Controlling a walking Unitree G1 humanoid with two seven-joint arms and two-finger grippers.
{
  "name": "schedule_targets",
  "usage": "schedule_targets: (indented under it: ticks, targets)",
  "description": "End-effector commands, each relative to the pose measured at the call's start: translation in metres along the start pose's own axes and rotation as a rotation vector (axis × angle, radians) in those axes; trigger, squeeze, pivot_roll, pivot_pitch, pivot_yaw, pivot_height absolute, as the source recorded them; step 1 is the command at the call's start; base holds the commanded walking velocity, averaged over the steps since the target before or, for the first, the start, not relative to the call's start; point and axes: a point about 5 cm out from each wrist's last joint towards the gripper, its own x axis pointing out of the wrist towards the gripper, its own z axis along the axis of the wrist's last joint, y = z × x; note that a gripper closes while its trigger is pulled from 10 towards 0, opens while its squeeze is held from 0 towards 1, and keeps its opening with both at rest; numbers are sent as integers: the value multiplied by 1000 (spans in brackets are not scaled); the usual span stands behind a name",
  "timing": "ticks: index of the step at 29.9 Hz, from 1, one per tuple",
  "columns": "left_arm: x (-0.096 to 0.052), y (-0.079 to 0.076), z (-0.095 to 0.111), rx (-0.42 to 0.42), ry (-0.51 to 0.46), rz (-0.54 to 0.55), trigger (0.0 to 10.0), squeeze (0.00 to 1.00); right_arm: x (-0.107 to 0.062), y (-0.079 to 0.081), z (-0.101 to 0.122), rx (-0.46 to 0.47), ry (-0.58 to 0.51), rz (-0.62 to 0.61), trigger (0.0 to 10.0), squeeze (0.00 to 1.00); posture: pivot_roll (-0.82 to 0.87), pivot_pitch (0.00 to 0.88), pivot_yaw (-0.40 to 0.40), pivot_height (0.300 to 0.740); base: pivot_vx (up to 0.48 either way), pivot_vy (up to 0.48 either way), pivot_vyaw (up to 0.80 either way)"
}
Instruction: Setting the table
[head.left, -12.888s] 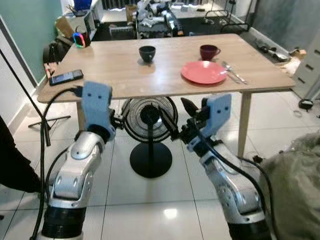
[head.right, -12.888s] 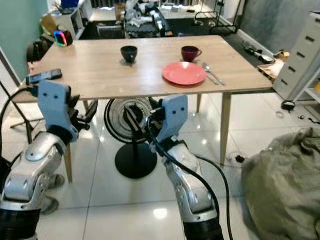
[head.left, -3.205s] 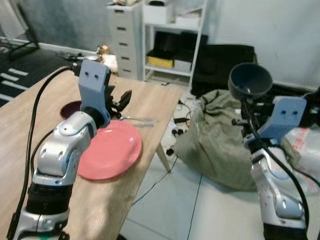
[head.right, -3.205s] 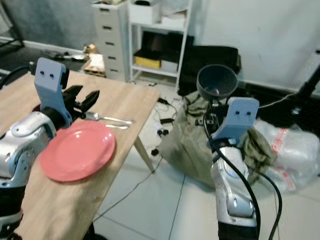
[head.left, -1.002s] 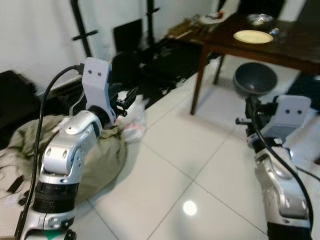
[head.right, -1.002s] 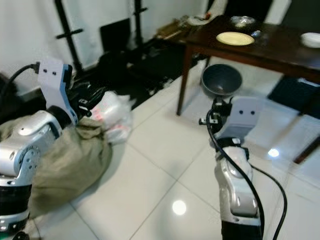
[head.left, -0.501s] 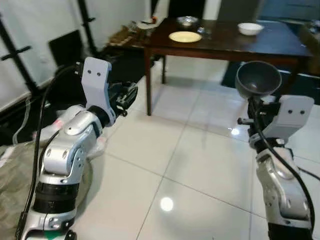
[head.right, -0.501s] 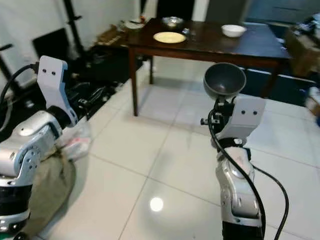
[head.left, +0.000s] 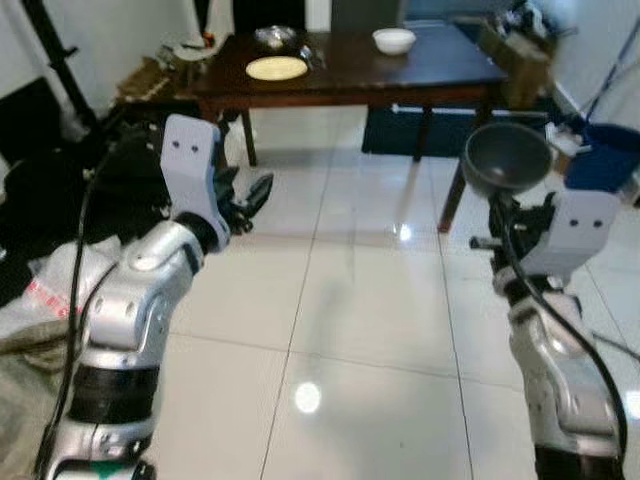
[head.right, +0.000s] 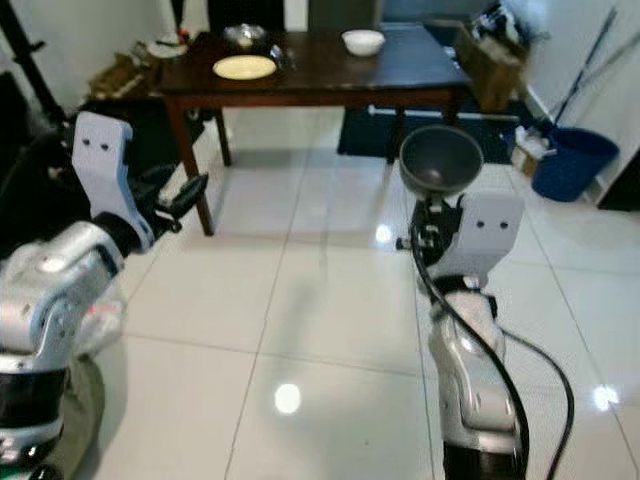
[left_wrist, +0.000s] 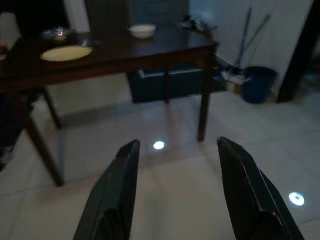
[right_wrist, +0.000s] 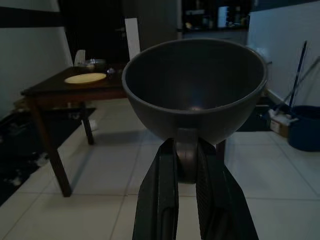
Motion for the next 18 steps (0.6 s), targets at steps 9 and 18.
schedule_targets:
  ticks: [9, 18]
  targets:
    - [-26, 6, -31, -15, 68, 119, 10000, 0, -4, 36, -26, 39, 98, 162, 10000, 0, 3, 45, 51, 740, 480, 0, 0]
    - [-45, 8, -43, -10, 88, 180, 10000, 0, 3, 60, -30, 74, 107, 244, 10000, 0, 28, 50, 20, 740, 480, 0, 0]
